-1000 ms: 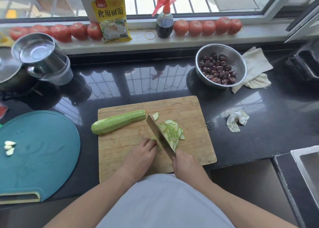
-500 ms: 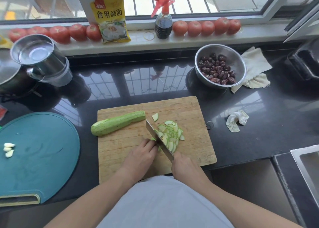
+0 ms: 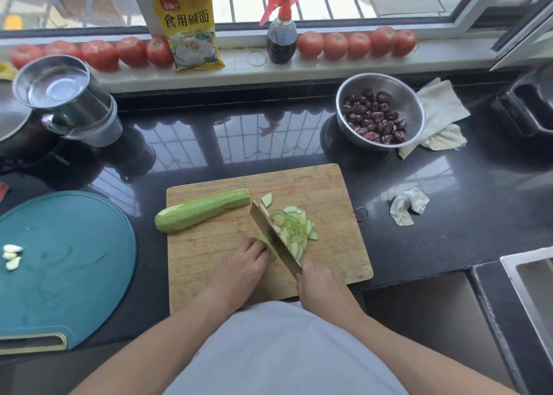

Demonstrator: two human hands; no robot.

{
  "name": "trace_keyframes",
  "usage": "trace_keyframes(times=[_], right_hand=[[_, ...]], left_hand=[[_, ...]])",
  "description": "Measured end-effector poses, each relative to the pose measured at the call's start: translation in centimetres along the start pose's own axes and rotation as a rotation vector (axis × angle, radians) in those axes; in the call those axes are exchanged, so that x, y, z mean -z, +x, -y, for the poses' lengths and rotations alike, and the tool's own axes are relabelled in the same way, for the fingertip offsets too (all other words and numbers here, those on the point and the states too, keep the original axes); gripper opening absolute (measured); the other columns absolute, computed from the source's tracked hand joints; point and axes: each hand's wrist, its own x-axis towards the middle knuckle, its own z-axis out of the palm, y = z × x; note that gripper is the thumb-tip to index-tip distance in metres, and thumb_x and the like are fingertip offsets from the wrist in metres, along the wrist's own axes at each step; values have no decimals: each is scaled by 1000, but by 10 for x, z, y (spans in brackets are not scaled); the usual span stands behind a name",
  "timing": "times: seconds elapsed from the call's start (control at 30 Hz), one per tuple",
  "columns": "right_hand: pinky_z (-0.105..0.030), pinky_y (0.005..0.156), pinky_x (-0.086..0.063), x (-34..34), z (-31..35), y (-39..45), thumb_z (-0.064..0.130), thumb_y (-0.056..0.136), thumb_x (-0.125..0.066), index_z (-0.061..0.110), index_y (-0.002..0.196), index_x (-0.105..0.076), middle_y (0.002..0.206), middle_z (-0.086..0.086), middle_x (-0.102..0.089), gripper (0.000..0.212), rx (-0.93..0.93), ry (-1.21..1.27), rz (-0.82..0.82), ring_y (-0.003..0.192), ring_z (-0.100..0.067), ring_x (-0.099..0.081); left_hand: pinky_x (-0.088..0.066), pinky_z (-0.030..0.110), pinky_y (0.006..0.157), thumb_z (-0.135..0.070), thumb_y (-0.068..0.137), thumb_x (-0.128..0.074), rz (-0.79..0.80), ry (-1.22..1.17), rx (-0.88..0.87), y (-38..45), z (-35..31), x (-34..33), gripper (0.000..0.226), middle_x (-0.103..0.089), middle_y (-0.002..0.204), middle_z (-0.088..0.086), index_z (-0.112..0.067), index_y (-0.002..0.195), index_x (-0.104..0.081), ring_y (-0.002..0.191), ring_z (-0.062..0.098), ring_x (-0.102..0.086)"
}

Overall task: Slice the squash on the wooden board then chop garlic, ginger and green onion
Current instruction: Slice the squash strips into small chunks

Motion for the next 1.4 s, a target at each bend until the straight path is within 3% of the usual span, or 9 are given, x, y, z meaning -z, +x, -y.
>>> trace_keyframes(times=[0.1, 0.2, 0.37, 0.5, 0.67, 0.77, 1.03, 1.2, 1.4], right_hand=[[-39, 64, -36, -1, 0, -3, 19, 96, -39, 21, 93, -41, 89, -2, -58, 4, 22, -61, 26, 78, -27, -54], [-39, 68, -38, 0, 1, -5, 17, 96, -38, 21, 92, -39, 89, -1, -56, 6, 12, -58, 39, 80, -27, -52], [-35, 60, -32, 0, 8, -1, 11, 93, -38, 19, 88, -37, 82, -3, -55, 9, -31, -79, 56, 74, -28, -53], [-37, 60, -35, -3, 25, 18, 7, 93, -38, 15, 92, -42, 95, -11, -62, 9, -48, -57, 75, 86, -34, -62], [-40, 60, -34, 1, 18, 12, 18, 96, -41, 18, 85, -40, 78, -3, -52, 10, -79, 74, 16, 72, -32, -51], [-38, 58, -31, 6, 11, 1, 21, 96, -41, 20, 82, -37, 73, 2, -44, 15, -67, 85, 4, 68, -28, -46], [-37, 61, -32, 11, 20, -8, 15, 96, -41, 18, 89, -38, 87, -7, -57, 8, -68, -4, 65, 83, -33, -57], [-35, 60, -30, 5, 18, -6, 13, 94, -40, 18, 88, -37, 78, -2, -45, 8, -80, -18, 69, 82, -33, -57], [-36, 59, -32, -7, 31, 20, 7, 93, -41, 17, 87, -37, 88, -12, -62, 13, -58, 5, 10, 82, -36, -61]], left_hand=[[-54, 28, 50, 3, 64, -80, 1, -2, -7, 0, 0, 1, 37, -65, 98, 5, -9, 98, -71, 96, 25, -65], [-55, 28, 49, 4, 63, -80, 10, -3, 0, 0, 0, 1, 39, -65, 98, 5, -9, 99, -71, 97, 25, -64], [-54, 30, 48, 4, 67, -76, 15, -11, 10, -1, 0, -1, 35, -63, 98, 3, -11, 98, -69, 96, 24, -63], [-51, 30, 46, 0, 74, -74, 22, -12, 41, 0, -1, -1, 25, -60, 95, 0, -15, 92, -66, 91, 22, -61], [-56, 31, 59, 1, 76, -73, 2, -46, 27, -6, -1, -1, 29, -64, 105, 3, -10, 102, -69, 101, 23, -62], [-57, 32, 55, 3, 71, -77, -9, -49, 49, -6, -2, 0, 35, -65, 102, 4, -8, 103, -71, 100, 24, -64], [-56, 31, 52, 4, 66, -80, 4, -41, 51, -5, -2, -1, 39, -66, 100, 5, -9, 101, -72, 99, 25, -65], [-57, 31, 54, 4, 68, -79, 6, -41, 46, -6, -3, 0, 39, -66, 102, 5, -9, 104, -72, 100, 25, -64], [-57, 34, 54, 3, 76, -75, 8, -69, 63, -6, -2, -1, 29, -62, 103, 3, -11, 100, -68, 97, 23, -60]])
